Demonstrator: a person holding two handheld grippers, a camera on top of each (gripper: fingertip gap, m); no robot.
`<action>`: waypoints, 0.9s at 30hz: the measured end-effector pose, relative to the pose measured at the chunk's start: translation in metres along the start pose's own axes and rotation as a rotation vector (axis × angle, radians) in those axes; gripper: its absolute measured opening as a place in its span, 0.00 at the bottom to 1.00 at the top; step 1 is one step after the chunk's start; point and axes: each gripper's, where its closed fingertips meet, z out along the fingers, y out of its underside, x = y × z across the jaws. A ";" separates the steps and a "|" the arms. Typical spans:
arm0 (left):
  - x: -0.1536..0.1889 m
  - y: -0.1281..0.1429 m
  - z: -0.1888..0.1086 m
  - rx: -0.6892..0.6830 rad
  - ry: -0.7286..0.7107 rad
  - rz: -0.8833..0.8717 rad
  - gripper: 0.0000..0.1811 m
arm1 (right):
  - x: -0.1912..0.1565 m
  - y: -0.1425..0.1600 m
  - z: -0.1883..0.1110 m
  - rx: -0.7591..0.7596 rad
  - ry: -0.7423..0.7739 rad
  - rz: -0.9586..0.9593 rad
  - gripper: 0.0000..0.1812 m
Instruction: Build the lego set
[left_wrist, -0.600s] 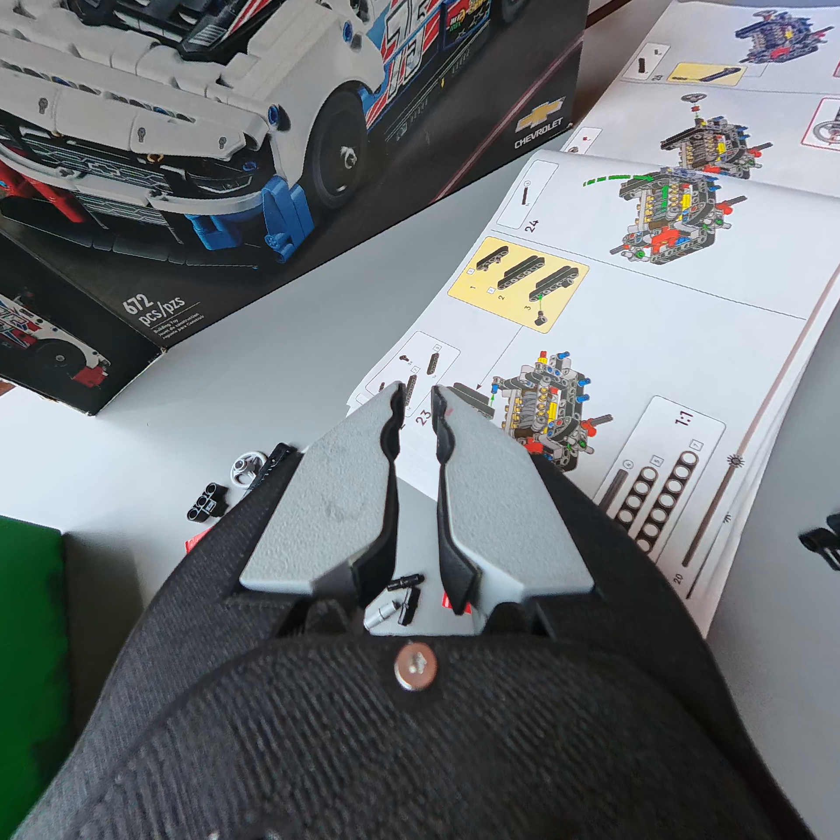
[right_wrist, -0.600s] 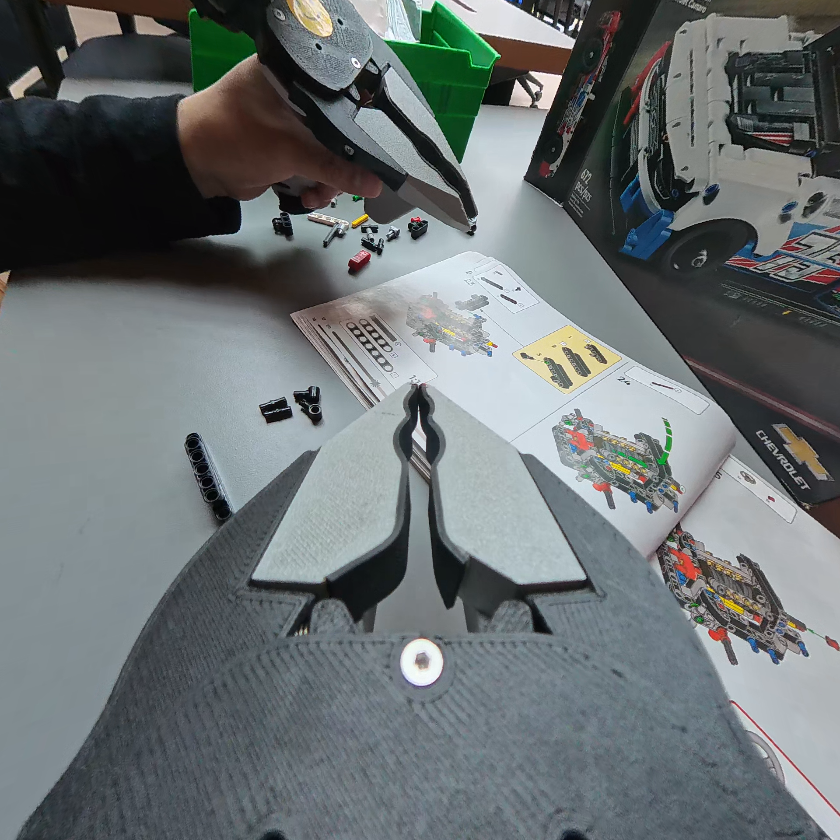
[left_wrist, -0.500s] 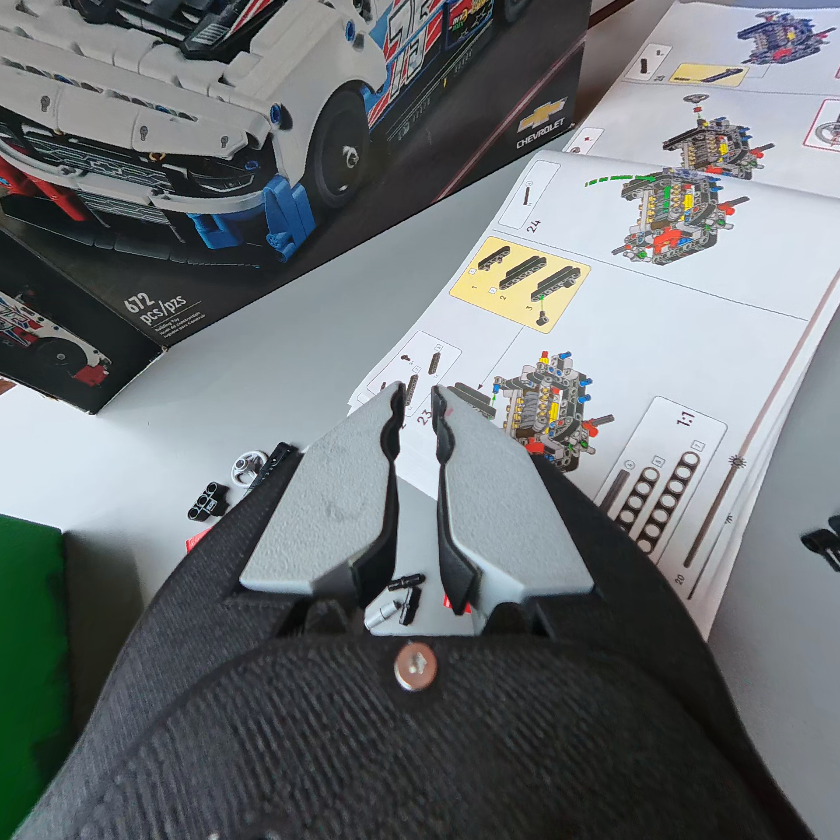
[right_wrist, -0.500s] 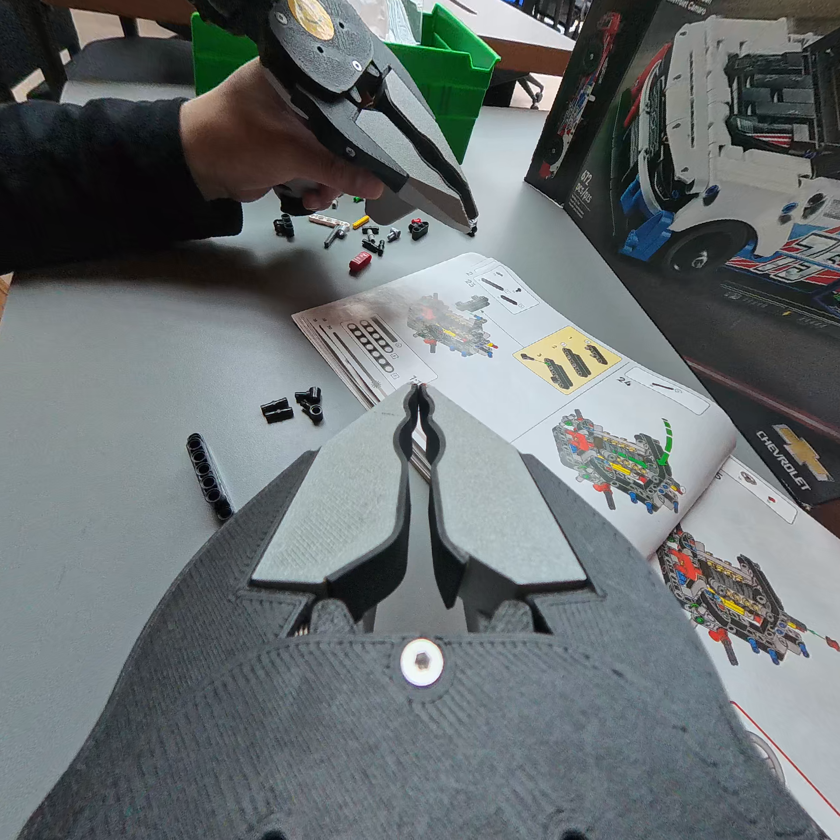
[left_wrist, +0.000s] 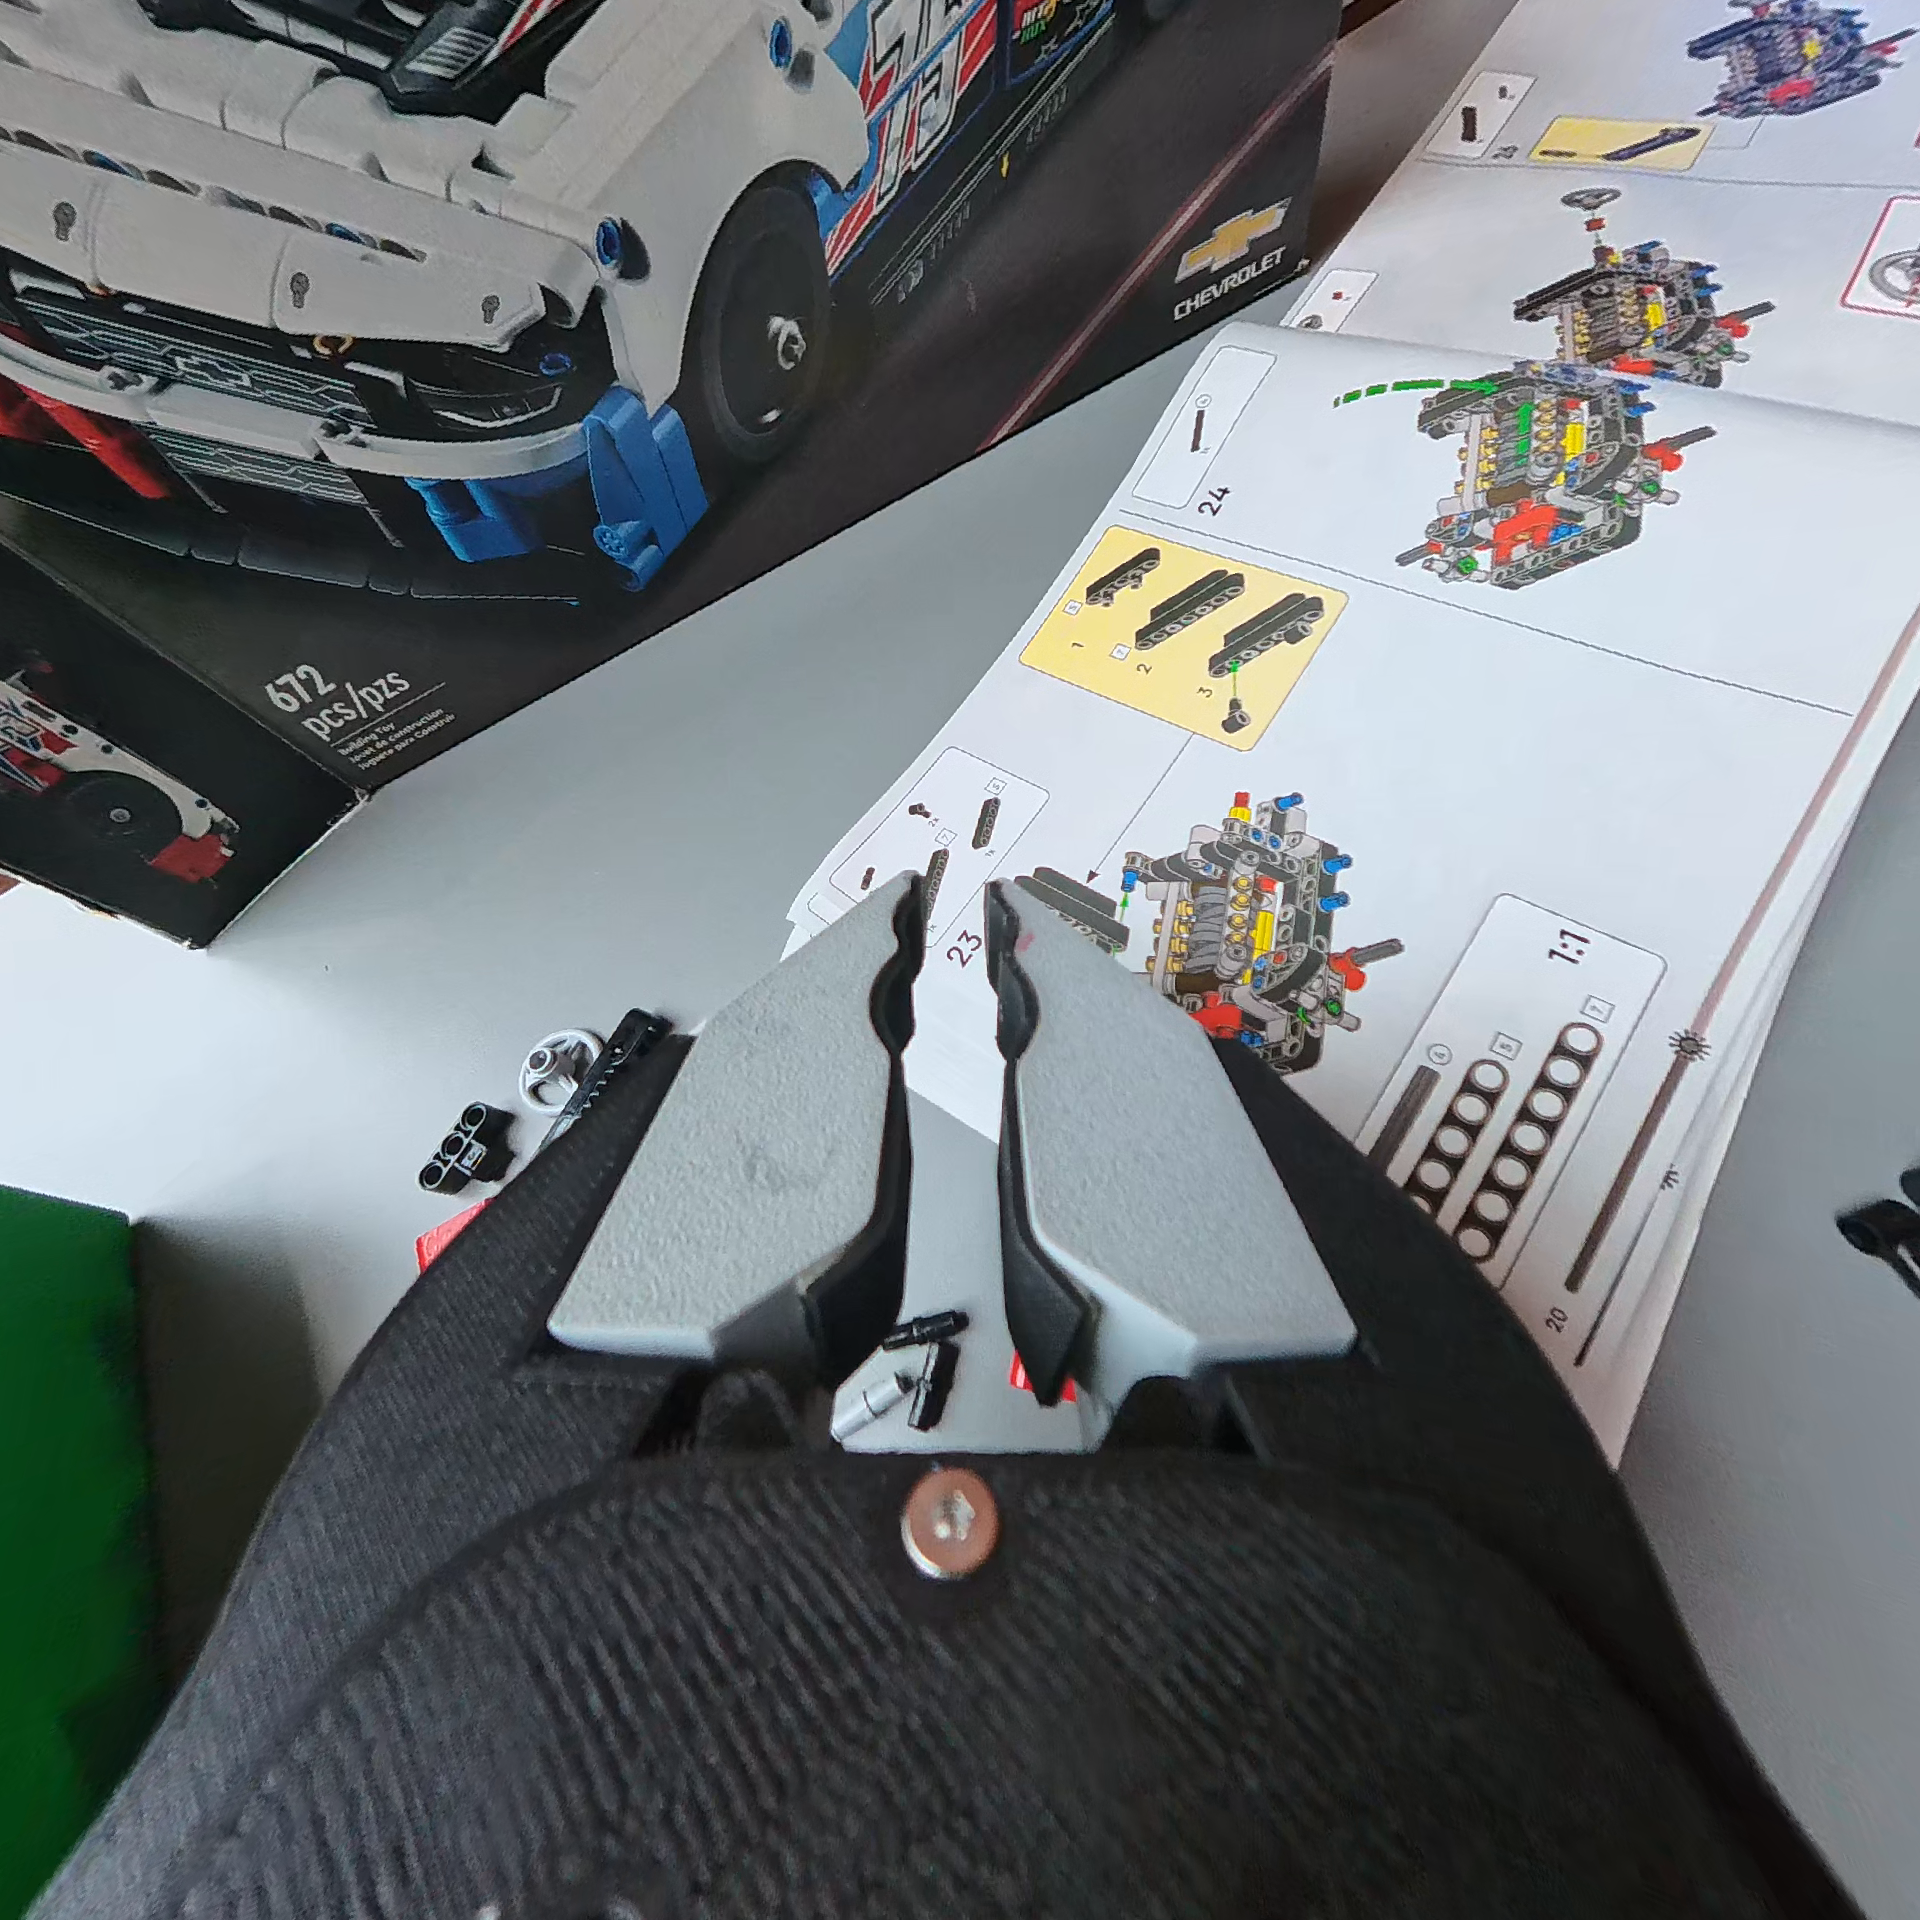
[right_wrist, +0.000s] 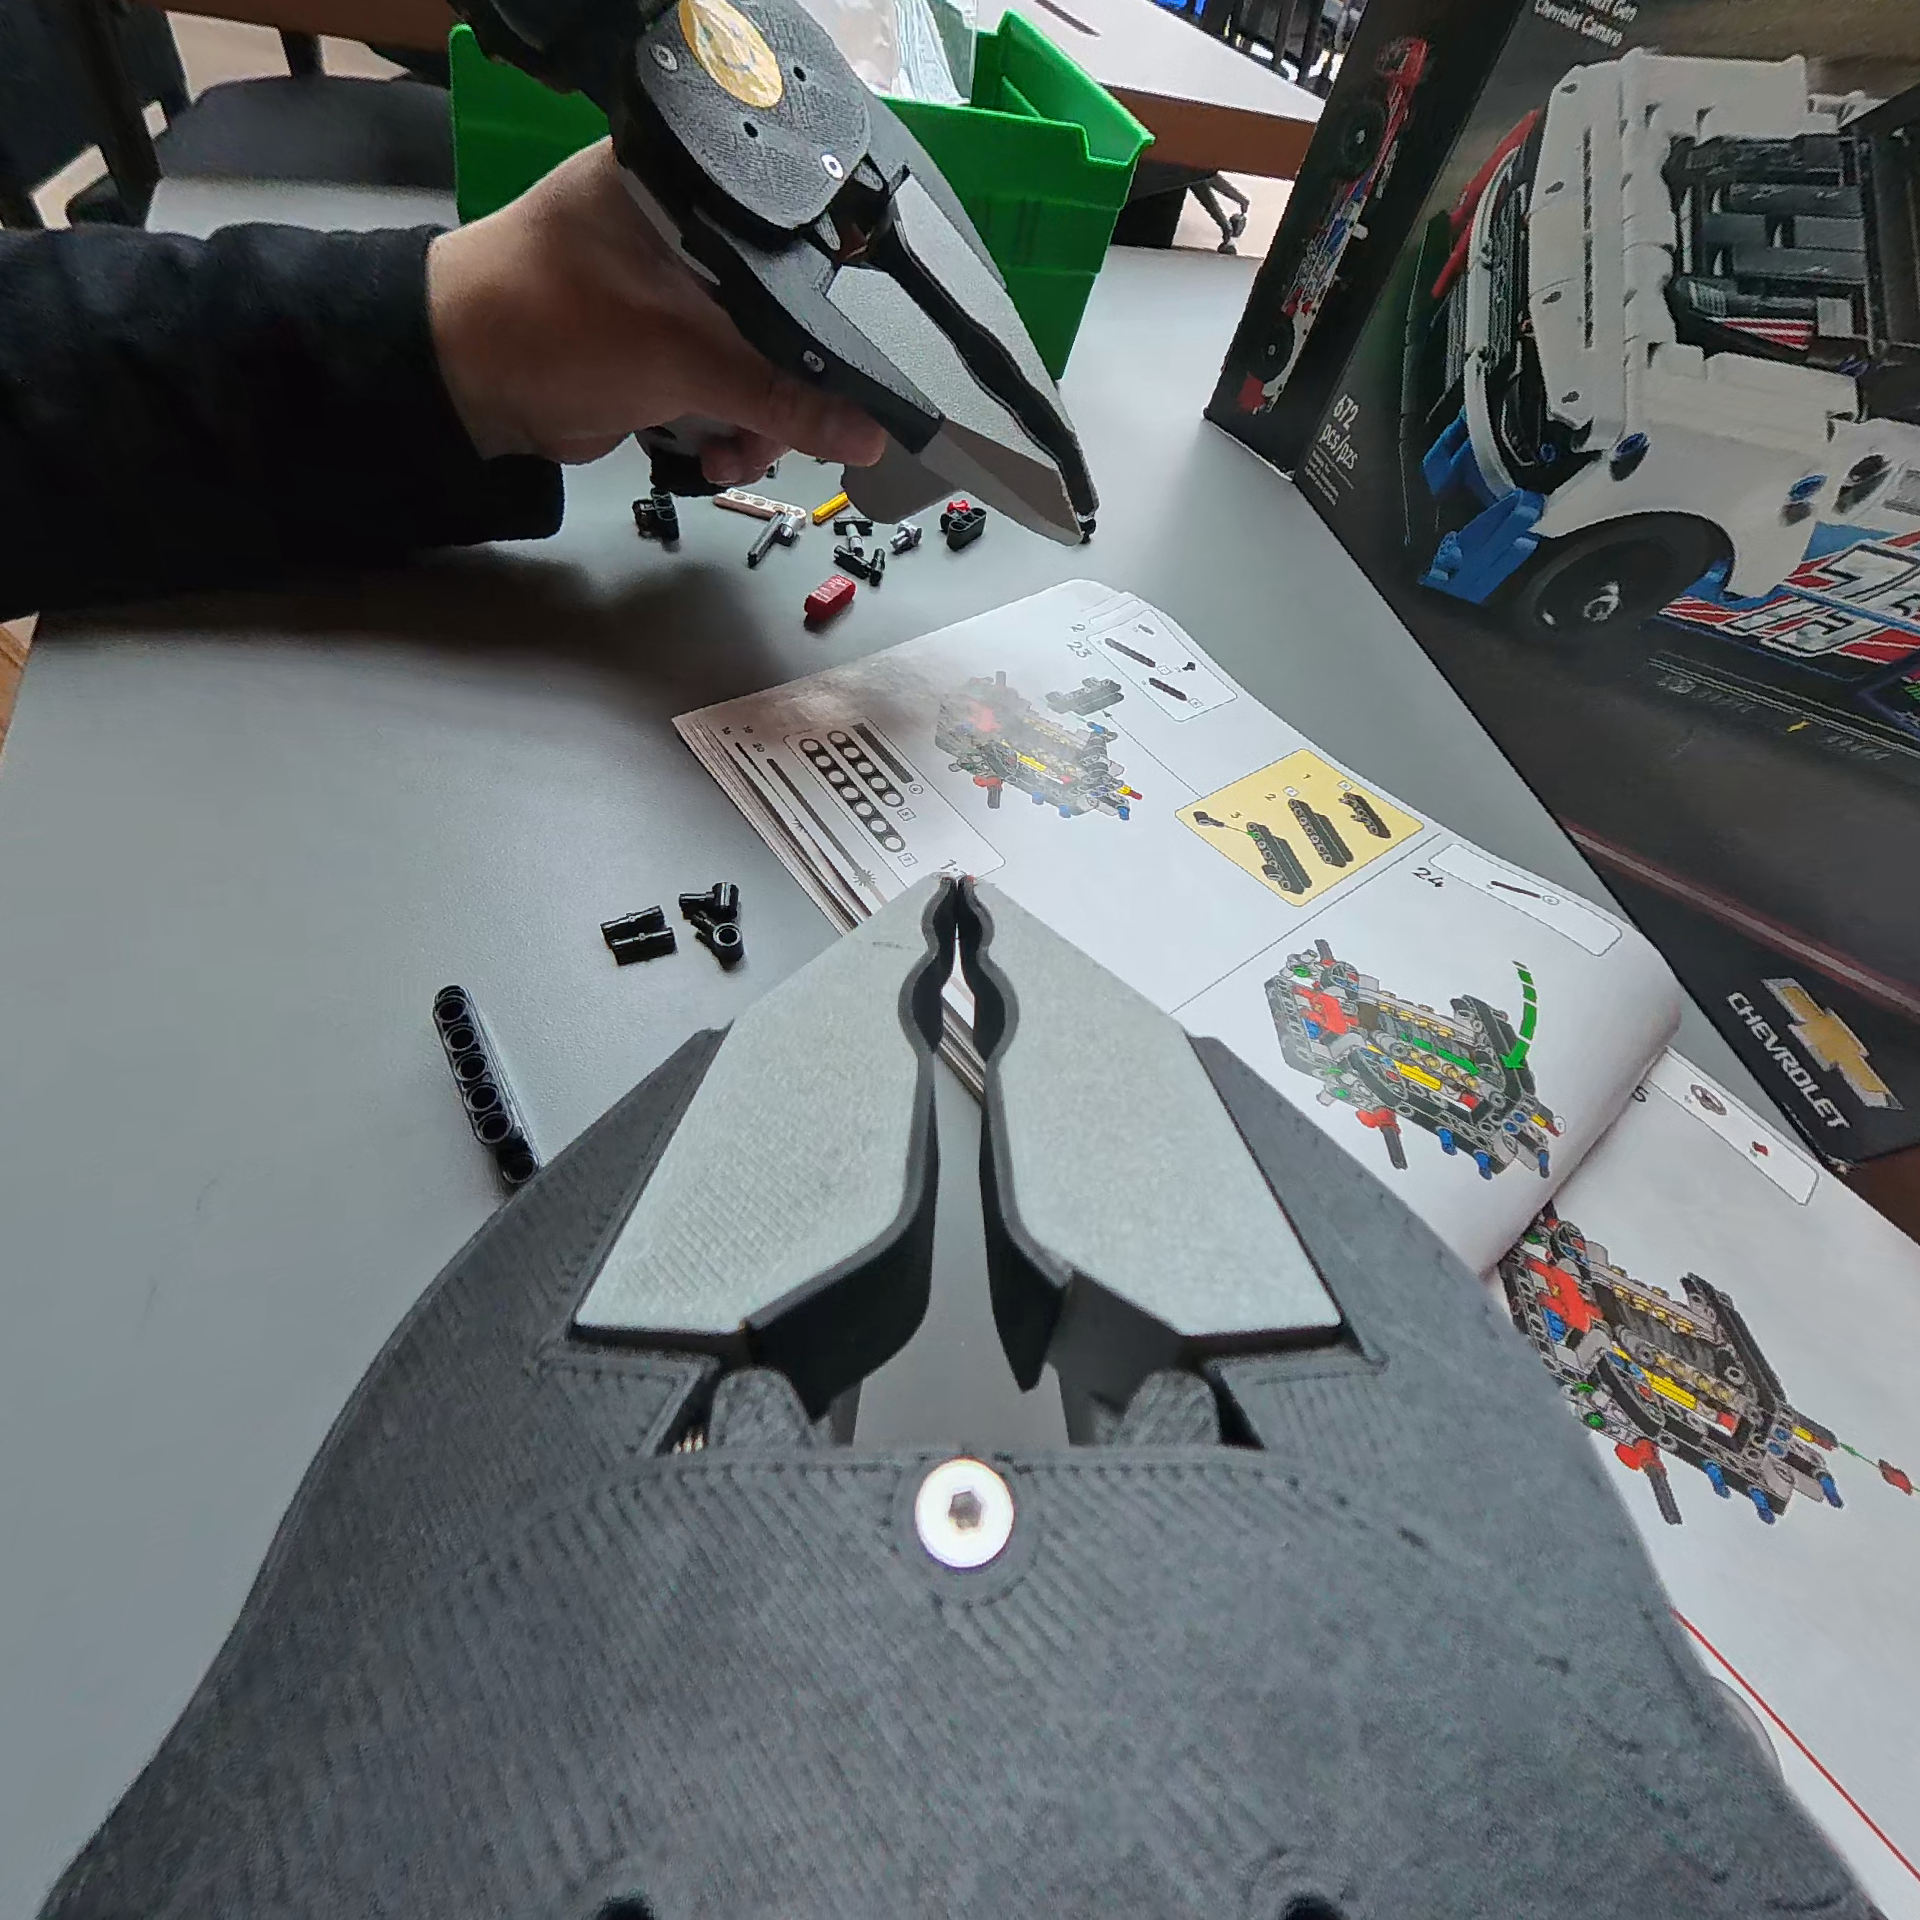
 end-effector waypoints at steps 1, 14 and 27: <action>0.000 0.000 0.000 0.001 -0.001 0.001 0.04 | 0.000 0.000 0.000 -0.001 0.000 -0.001 0.00; -0.001 -0.001 -0.001 0.005 -0.005 -0.001 0.04 | -0.001 0.000 0.000 -0.003 -0.001 -0.002 0.00; -0.003 -0.019 -0.024 0.071 -0.023 0.008 0.04 | -0.006 0.003 0.004 -0.003 -0.027 -0.002 0.00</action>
